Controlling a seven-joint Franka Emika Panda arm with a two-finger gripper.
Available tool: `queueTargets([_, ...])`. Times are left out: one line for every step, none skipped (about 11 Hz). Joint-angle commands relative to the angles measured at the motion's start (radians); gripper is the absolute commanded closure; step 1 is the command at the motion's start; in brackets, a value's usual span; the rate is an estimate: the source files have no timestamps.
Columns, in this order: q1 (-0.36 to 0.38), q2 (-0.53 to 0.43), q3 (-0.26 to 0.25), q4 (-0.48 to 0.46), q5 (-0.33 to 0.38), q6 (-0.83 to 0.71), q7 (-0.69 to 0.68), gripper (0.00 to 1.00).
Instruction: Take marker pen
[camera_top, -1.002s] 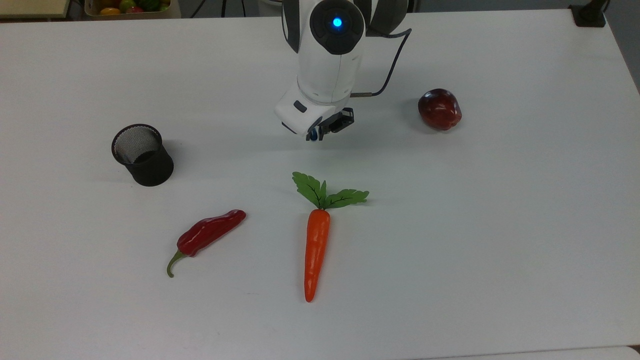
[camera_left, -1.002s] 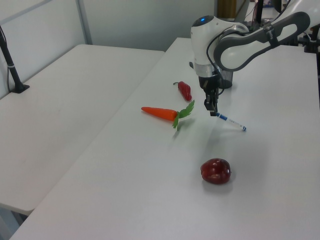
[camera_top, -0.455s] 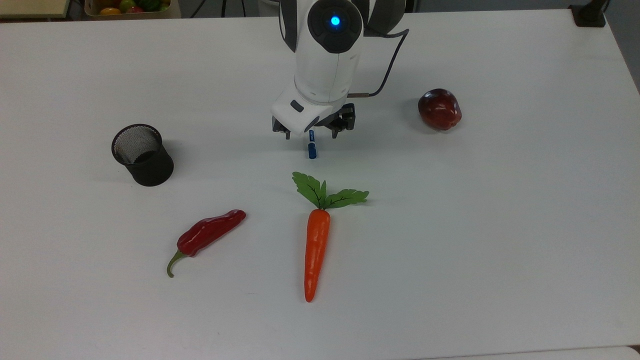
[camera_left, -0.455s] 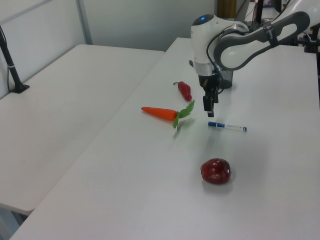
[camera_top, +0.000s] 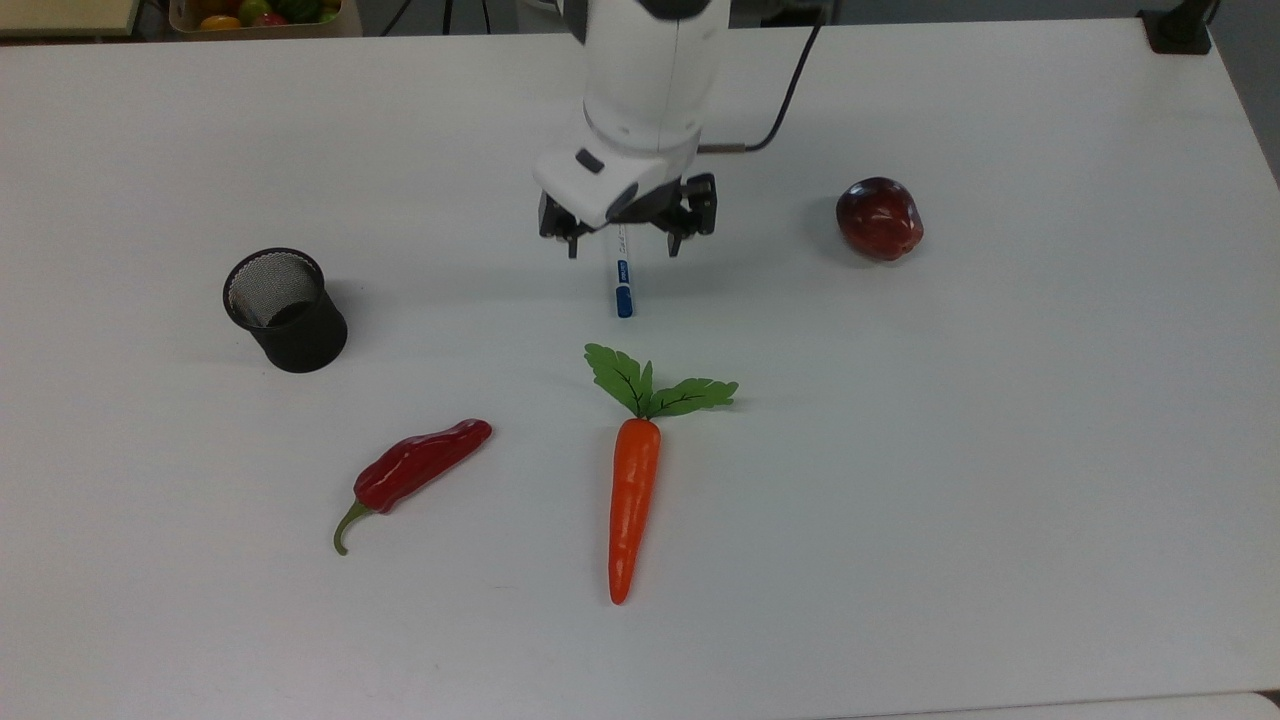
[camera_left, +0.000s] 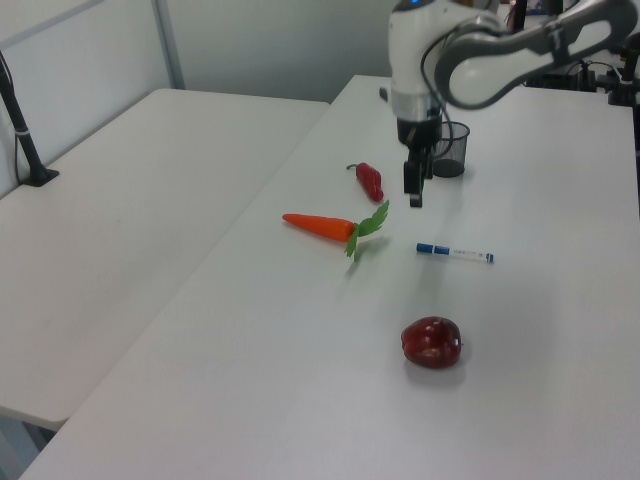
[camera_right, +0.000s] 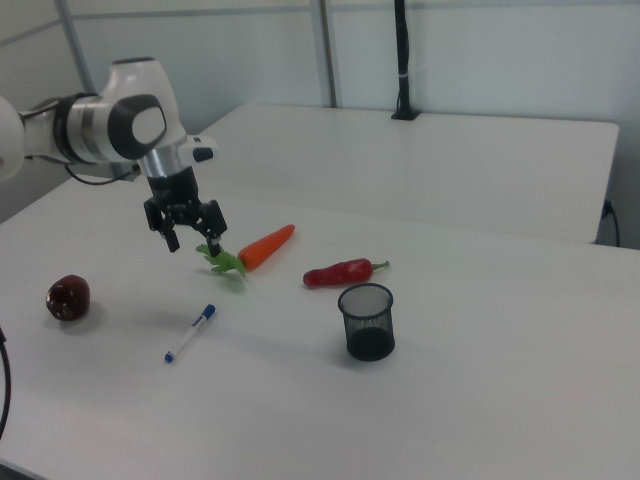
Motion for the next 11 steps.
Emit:
queueTargets([-0.015, -0.156, -0.012, -0.034, -0.013, -0.117, 0.0, 0.0])
queueTargets([-0.037, -0.199, -0.01, -0.034, -0.013, -0.152, -0.006, 0.0])
queueTargets([-0.064, -0.234, -0.004, -0.034, -0.011, -0.189, -0.015, 0.0])
queueTargets([-0.078, -0.265, -0.001, -0.034, -0.01, -0.236, -0.044, 0.0])
queueTargets([-0.124, -0.295, 0.014, -0.034, -0.002, -0.284, -0.084, 0.0])
queueTargets([-0.2, -0.315, 0.081, -0.034, 0.001, -0.311, -0.115, 0.0])
queueTargets([-0.266, -0.329, 0.132, -0.032, 0.001, -0.322, -0.12, 0.0])
queueTargets([-0.29, -0.343, 0.143, -0.032, -0.002, -0.332, -0.121, 0.0])
queueTargets([-0.29, -0.348, 0.134, -0.023, -0.001, -0.338, -0.141, 0.0])
queueTargets([-0.29, -0.346, 0.129, -0.009, 0.001, -0.342, -0.149, 0.0])
queueTargets([-0.29, -0.343, 0.128, -0.003, 0.0, -0.329, -0.149, 0.0])
